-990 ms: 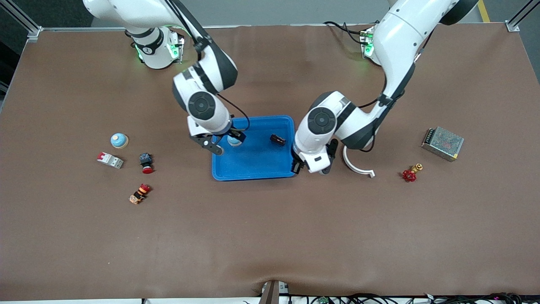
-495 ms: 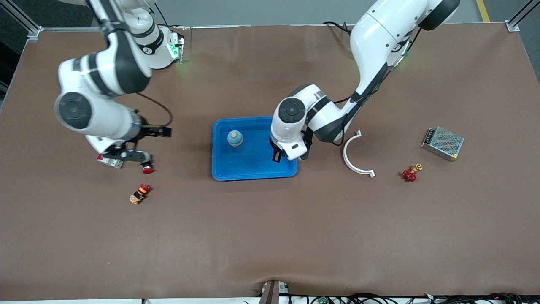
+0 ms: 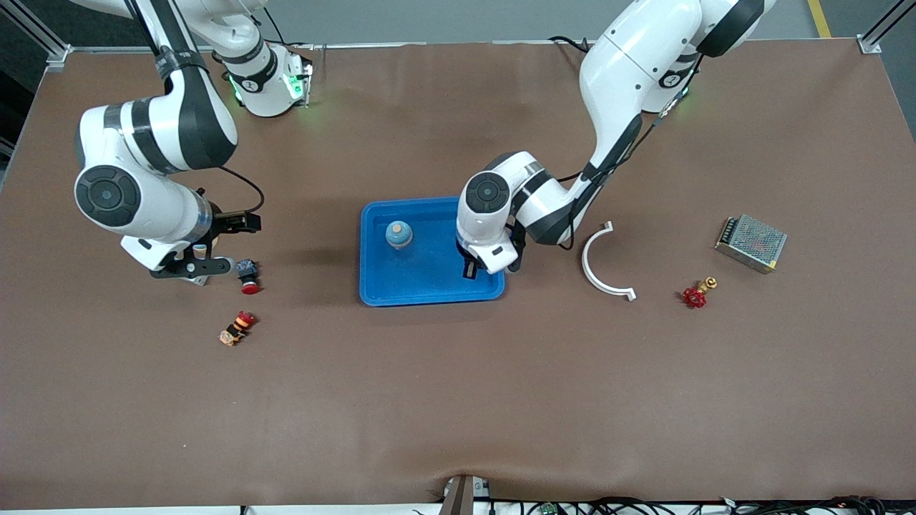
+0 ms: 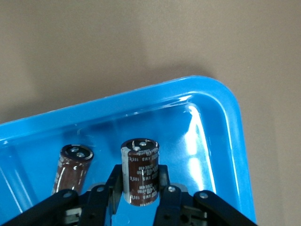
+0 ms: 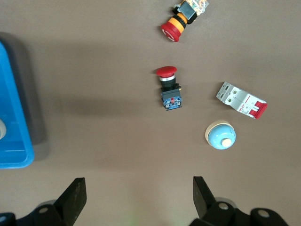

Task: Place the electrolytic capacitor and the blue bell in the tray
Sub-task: 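Release the second capacitor into the tray while the right gripper withdraws, then reach the right gripper to the second bell while the left gripper withdraws, then grasp the second blue bell with the right gripper and lift it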

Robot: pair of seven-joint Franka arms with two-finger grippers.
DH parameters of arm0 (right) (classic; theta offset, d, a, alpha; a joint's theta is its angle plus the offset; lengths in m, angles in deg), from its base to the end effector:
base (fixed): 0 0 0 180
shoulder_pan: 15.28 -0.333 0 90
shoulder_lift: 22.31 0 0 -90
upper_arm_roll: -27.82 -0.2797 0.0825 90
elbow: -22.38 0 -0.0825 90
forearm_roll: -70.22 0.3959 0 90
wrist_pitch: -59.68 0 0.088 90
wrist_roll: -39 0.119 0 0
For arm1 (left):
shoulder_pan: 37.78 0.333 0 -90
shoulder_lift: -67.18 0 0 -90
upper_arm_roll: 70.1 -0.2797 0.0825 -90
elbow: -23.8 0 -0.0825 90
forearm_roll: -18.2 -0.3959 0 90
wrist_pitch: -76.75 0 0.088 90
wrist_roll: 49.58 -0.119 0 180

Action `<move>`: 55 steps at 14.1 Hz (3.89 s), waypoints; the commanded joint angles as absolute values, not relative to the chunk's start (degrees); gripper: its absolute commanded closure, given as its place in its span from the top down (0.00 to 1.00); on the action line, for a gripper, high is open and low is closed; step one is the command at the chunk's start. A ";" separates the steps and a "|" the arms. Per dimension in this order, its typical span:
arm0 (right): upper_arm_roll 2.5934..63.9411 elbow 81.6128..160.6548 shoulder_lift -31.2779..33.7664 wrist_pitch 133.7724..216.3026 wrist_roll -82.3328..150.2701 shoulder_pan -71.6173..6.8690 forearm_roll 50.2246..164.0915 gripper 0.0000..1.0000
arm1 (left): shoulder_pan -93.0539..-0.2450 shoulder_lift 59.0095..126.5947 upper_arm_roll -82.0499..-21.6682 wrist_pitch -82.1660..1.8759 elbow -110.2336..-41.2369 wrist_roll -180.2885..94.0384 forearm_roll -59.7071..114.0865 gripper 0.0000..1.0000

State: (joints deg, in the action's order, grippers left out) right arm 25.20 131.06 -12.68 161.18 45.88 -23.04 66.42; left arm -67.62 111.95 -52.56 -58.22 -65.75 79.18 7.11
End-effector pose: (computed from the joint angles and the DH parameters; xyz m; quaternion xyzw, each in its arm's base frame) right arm 0.5577 0.0951 0.3407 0.9880 0.0417 -0.1402 0.0489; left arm 0.4864 -0.4913 0.1577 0.7718 0.6343 -0.0351 0.0273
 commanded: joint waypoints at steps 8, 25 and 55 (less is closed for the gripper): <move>24.48 157.00 -24.85 182.44 39.73 -8.09 64.07 1.00 | -63.18 105.87 -53.13 -48.87 -60.66 61.91 5.72 1.00; 24.57 175.39 -18.63 218.83 30.22 2.38 64.07 1.00 | -44.72 82.22 -52.69 -23.27 -60.75 3.70 6.42 1.00; 24.39 172.40 -8.33 226.67 29.24 5.20 64.77 1.00 | -37.95 65.33 -61.84 -10.26 -64.35 -30.06 15.56 1.00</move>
